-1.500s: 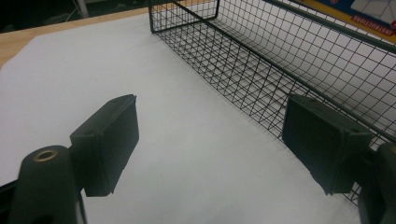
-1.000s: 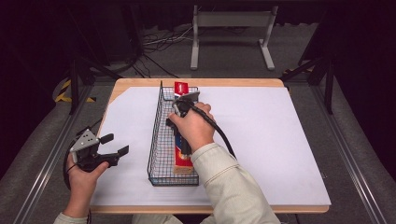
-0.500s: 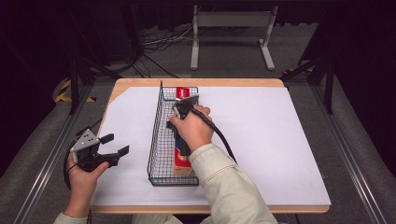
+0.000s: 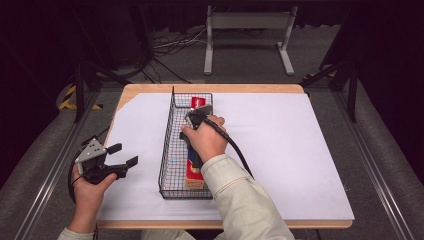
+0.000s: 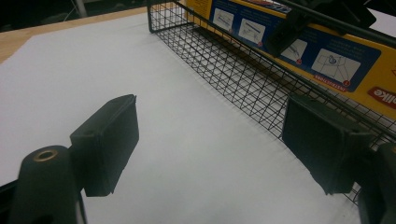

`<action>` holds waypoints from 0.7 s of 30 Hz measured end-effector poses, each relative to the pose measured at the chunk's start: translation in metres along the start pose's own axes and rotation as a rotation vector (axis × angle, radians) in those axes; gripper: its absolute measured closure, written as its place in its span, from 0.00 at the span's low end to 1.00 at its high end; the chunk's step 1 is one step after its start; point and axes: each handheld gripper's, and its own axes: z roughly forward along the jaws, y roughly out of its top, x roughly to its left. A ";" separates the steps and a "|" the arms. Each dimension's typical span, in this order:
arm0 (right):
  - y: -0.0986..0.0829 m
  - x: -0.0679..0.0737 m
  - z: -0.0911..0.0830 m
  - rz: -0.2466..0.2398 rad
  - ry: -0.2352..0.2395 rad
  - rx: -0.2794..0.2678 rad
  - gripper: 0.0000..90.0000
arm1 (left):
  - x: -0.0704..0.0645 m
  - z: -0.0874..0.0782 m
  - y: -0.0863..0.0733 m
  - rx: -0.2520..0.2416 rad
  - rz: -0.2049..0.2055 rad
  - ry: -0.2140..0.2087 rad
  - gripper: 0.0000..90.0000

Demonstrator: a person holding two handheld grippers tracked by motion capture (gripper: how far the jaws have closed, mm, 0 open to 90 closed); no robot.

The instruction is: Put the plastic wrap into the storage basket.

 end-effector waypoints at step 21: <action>-0.006 0.012 0.005 -0.012 -0.036 0.002 0.44 | 0.000 0.001 0.000 0.004 0.005 0.003 0.22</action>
